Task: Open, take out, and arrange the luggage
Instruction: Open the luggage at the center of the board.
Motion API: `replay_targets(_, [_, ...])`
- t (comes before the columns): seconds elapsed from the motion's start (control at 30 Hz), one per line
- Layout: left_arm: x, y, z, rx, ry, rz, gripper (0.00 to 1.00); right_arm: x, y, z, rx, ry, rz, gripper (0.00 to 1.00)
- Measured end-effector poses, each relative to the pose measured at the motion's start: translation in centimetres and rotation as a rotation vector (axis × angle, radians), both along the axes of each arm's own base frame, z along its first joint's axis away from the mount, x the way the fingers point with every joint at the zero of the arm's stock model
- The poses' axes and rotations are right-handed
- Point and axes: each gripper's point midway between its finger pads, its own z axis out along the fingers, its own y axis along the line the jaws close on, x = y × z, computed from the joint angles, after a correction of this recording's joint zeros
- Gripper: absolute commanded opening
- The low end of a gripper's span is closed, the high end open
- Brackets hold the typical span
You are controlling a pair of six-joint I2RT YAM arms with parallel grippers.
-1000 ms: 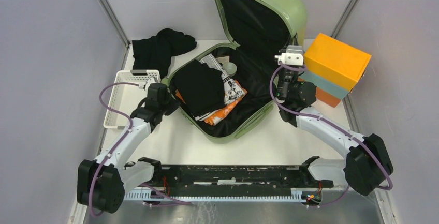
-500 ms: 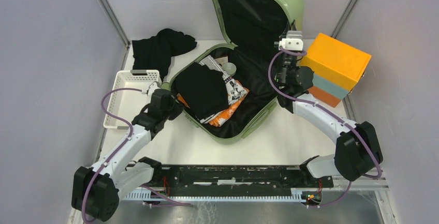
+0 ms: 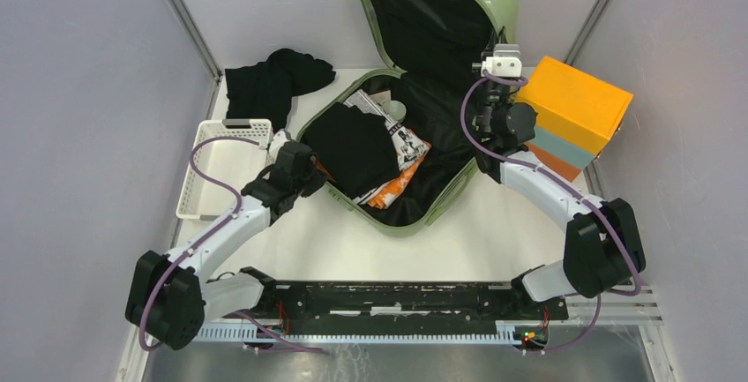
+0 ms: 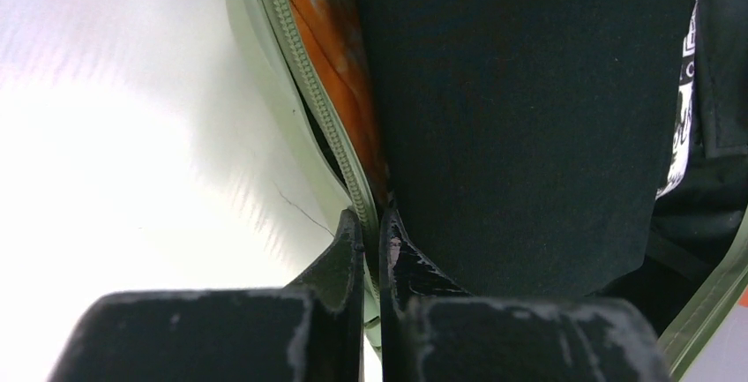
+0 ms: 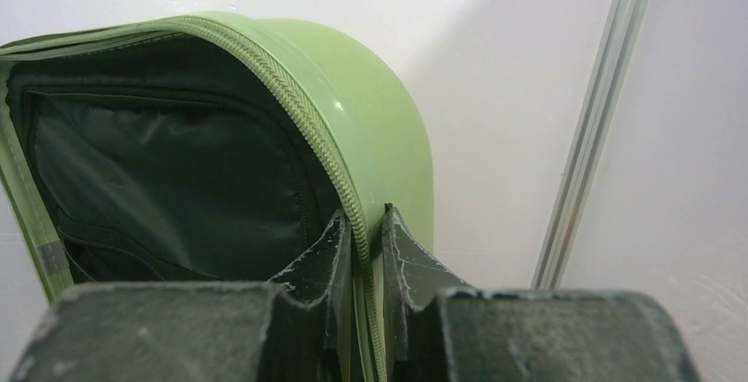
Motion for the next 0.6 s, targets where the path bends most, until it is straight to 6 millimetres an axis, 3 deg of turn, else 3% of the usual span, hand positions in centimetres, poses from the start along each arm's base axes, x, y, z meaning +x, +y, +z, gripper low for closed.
replay_targets(0.13, [0.8,-1.3,0.0,-0.01,0.001,-0.012,0.02,0.6,-0.6,-0.3,-0.002,0.003,0.002,0.07])
replay_targets(0.33, [1.8,-3.0,0.3,-0.033,-0.013,-0.028,0.03,1.9,-1.6,-0.5,0.014,0.018,-0.011,0.37])
replay_targets(0.6, [1.9,-3.3,0.4,-0.056,-0.017,-0.021,0.03,4.1,-3.2,-1.8,0.058,0.103,-0.07,0.53])
